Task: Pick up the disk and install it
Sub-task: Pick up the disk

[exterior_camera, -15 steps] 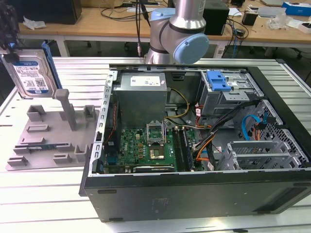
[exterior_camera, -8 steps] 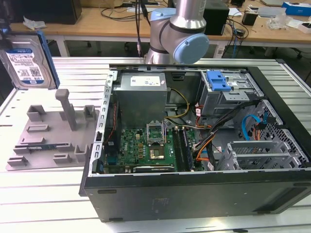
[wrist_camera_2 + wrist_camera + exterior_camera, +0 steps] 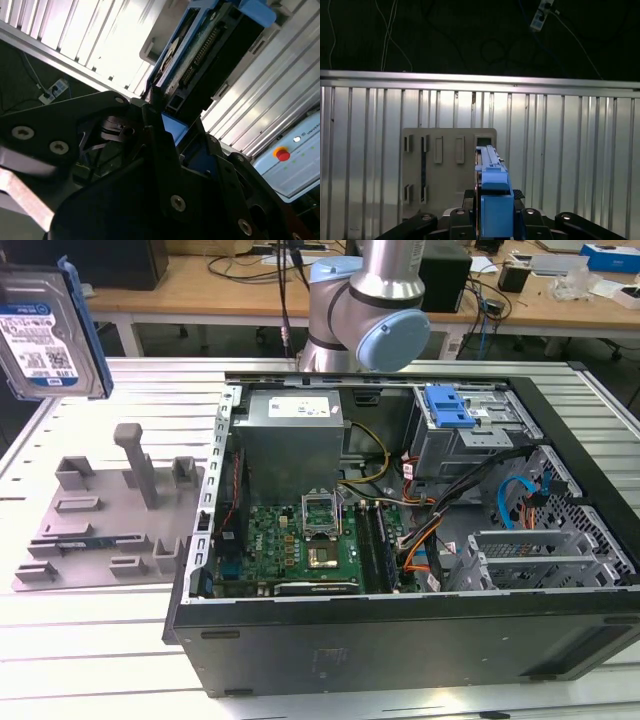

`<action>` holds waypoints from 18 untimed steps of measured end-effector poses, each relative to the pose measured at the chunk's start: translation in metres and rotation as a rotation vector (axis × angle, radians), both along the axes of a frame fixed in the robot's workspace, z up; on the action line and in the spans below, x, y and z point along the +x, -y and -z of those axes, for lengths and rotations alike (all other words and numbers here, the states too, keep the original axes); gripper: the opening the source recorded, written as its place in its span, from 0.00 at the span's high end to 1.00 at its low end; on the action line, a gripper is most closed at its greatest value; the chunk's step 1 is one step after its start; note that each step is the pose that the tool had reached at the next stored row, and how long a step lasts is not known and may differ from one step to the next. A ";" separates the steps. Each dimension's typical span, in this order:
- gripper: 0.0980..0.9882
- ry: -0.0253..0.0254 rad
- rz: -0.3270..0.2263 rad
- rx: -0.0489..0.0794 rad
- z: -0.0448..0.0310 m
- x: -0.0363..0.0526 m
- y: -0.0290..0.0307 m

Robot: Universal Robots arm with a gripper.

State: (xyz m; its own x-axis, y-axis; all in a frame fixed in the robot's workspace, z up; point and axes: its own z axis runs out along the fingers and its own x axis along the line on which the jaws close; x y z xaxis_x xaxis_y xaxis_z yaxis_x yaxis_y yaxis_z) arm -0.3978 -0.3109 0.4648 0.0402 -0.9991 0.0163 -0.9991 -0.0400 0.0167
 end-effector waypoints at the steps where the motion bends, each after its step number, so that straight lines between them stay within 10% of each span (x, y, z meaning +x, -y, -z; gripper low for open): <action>1: 0.70 0.0000 0.000 0.000 -0.0057 0.0000 0.0000; 18: 0.70 -0.0001 0.000 0.000 -0.0160 0.0066 0.0007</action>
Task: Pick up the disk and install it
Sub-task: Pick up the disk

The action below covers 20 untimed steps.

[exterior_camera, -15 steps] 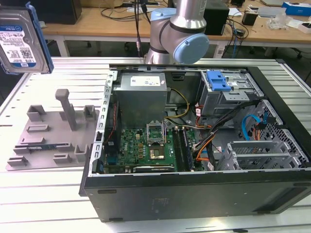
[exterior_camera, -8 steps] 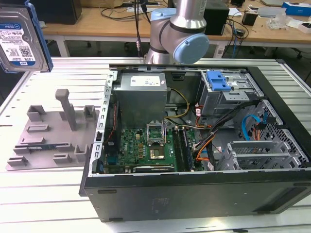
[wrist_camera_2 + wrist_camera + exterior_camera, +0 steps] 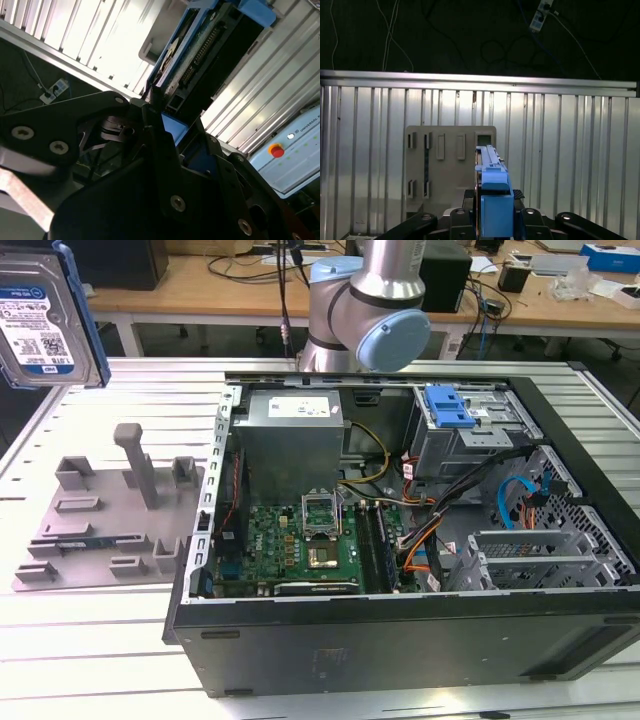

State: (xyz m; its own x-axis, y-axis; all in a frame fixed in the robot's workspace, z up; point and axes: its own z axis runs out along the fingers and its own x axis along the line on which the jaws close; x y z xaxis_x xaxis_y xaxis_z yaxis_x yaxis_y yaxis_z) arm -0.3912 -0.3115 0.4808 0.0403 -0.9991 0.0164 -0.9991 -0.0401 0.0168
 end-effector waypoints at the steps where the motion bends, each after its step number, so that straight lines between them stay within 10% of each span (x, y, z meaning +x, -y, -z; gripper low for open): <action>1: 0.70 0.0001 0.000 0.000 -0.0014 0.0067 0.0007; 20: 0.70 0.0000 0.000 0.000 -0.0076 0.0639 0.0318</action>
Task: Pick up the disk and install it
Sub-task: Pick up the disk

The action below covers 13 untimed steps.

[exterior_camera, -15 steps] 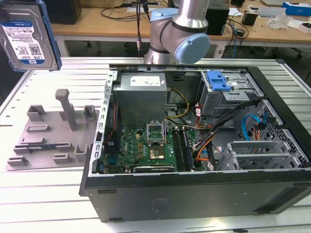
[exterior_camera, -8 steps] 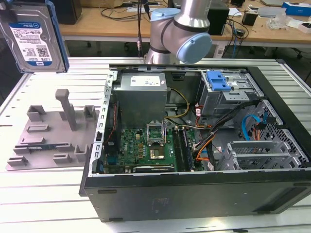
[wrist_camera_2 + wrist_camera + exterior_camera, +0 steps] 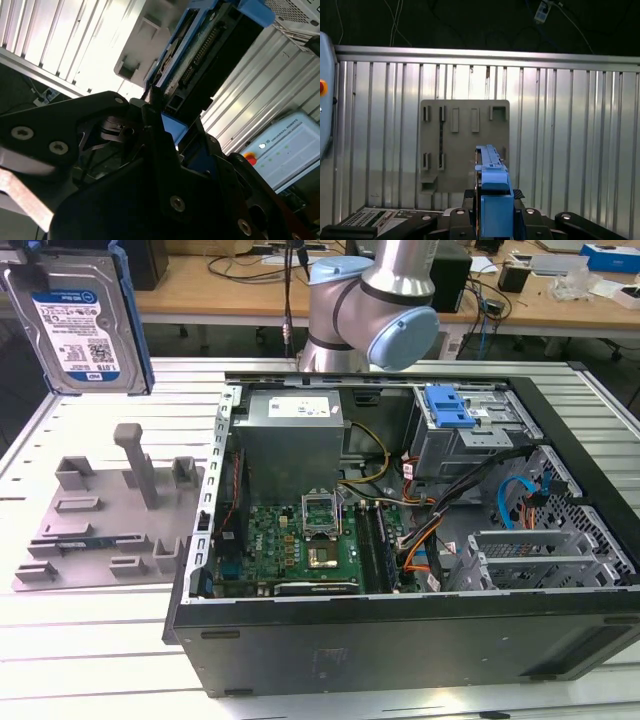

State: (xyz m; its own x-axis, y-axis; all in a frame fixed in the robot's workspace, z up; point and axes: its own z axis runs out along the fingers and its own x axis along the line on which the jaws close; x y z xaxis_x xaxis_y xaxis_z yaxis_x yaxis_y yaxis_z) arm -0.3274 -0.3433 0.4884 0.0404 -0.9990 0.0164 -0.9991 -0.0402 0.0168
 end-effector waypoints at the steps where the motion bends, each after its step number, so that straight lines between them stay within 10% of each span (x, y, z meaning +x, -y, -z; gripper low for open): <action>1: 0.70 0.0000 0.000 0.000 0.0000 0.0026 0.0014; 13: 0.70 0.0000 0.000 0.001 0.0000 0.0819 0.0187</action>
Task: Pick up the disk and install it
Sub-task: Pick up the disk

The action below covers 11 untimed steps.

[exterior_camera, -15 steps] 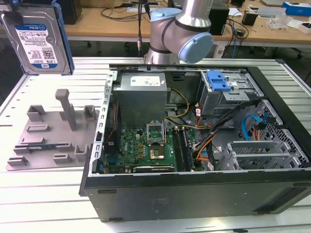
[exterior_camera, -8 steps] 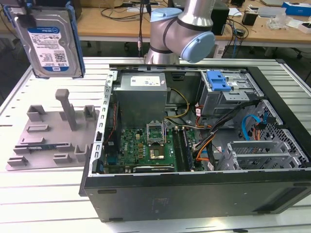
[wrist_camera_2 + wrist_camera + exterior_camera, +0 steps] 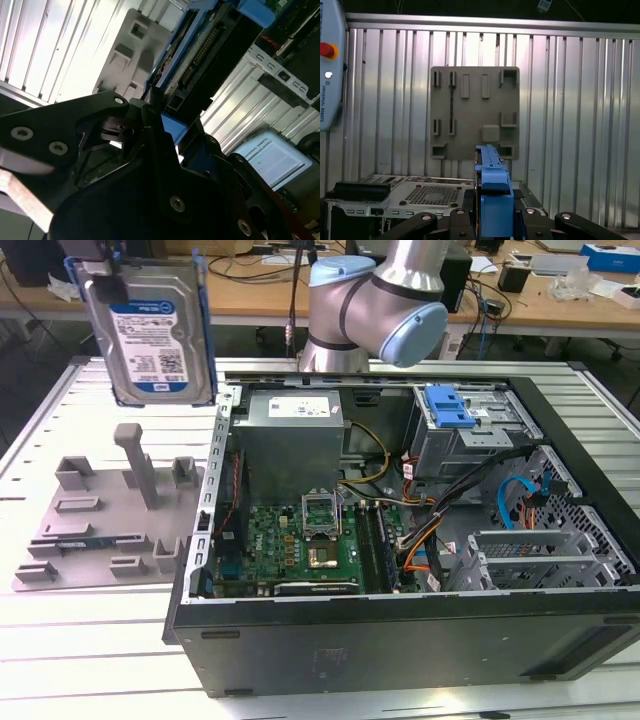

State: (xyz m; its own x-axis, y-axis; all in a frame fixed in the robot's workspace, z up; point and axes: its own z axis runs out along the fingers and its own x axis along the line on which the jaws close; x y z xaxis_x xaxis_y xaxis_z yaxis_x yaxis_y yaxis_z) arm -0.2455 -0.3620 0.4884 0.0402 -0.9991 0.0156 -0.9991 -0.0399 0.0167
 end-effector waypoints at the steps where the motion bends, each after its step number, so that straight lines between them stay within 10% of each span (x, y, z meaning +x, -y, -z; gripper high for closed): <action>1: 0.70 0.0001 0.000 0.000 0.0000 0.0092 0.0015; 11: 0.70 0.0001 0.000 0.002 -0.0003 0.0676 0.0120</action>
